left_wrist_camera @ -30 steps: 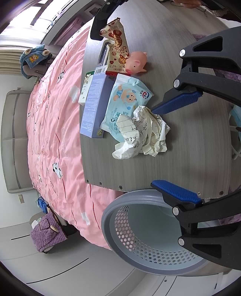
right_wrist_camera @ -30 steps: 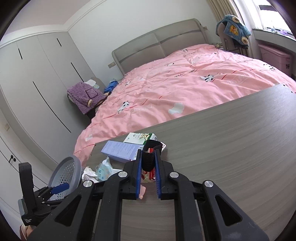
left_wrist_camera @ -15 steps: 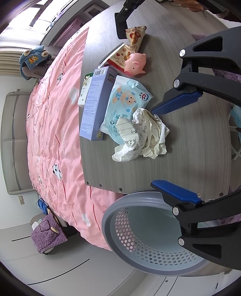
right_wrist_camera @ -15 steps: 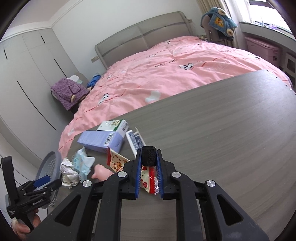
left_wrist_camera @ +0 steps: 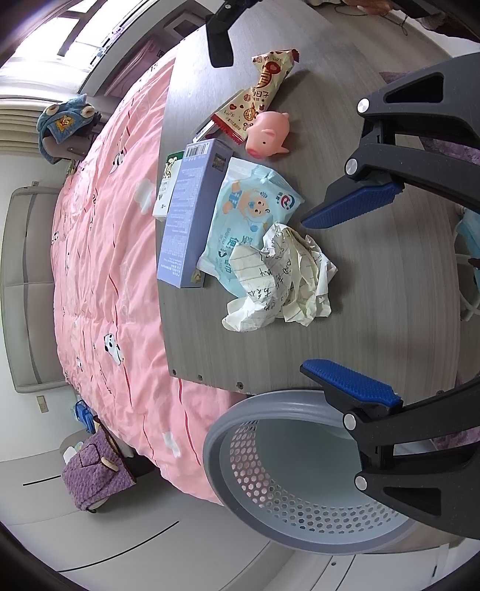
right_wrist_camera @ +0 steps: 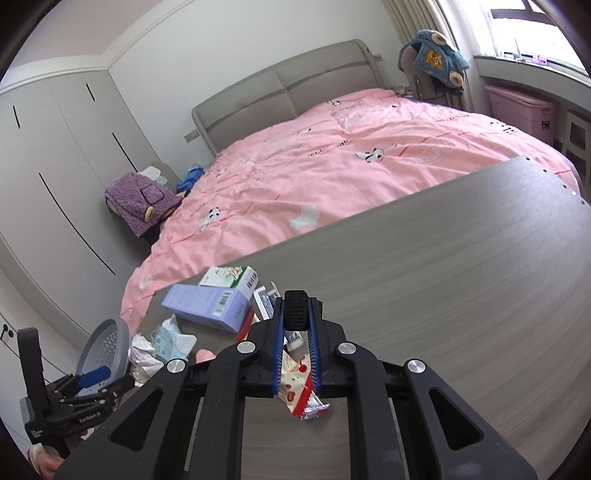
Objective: Collect trash
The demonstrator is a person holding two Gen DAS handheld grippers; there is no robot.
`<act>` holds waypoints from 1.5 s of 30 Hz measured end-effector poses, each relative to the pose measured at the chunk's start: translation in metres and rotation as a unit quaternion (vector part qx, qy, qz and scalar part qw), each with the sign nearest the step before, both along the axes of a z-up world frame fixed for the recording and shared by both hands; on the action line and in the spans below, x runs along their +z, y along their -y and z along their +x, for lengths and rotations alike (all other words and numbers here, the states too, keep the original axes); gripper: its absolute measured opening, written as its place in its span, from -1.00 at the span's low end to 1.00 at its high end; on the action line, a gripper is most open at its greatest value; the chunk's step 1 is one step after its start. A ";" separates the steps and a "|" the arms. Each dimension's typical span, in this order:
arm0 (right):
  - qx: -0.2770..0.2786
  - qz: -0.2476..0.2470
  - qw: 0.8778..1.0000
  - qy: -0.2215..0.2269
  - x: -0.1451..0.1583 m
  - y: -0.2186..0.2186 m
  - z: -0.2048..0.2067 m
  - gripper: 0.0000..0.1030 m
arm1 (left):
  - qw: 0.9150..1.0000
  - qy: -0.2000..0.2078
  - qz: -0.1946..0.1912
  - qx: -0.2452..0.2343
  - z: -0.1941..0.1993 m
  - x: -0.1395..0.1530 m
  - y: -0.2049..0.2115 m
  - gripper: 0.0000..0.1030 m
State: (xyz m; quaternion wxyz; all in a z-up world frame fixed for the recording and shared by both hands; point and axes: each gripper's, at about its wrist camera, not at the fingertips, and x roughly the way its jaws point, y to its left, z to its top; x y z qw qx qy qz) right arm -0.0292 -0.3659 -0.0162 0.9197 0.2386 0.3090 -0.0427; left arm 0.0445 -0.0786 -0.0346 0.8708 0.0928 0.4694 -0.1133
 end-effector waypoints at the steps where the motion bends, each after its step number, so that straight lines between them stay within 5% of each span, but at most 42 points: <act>1: 0.003 -0.001 1.000 0.002 0.002 -0.002 0.000 -0.76 | 1.000 -0.002 -0.003 0.000 0.001 0.000 -0.001 0.36; 29: 0.050 0.020 0.998 -0.009 -0.011 -0.036 0.013 -0.76 | 0.997 -0.031 -0.056 -0.033 0.034 -0.032 0.010 0.35; 36: 0.051 0.020 0.998 -0.012 -0.012 -0.039 0.013 -0.76 | 0.997 -0.030 -0.064 -0.039 0.030 -0.030 0.006 0.02; 45: 0.067 0.008 0.998 -0.009 -0.001 -0.056 0.014 -0.76 | 0.998 0.007 -0.066 -0.019 0.018 -0.005 -0.013 0.02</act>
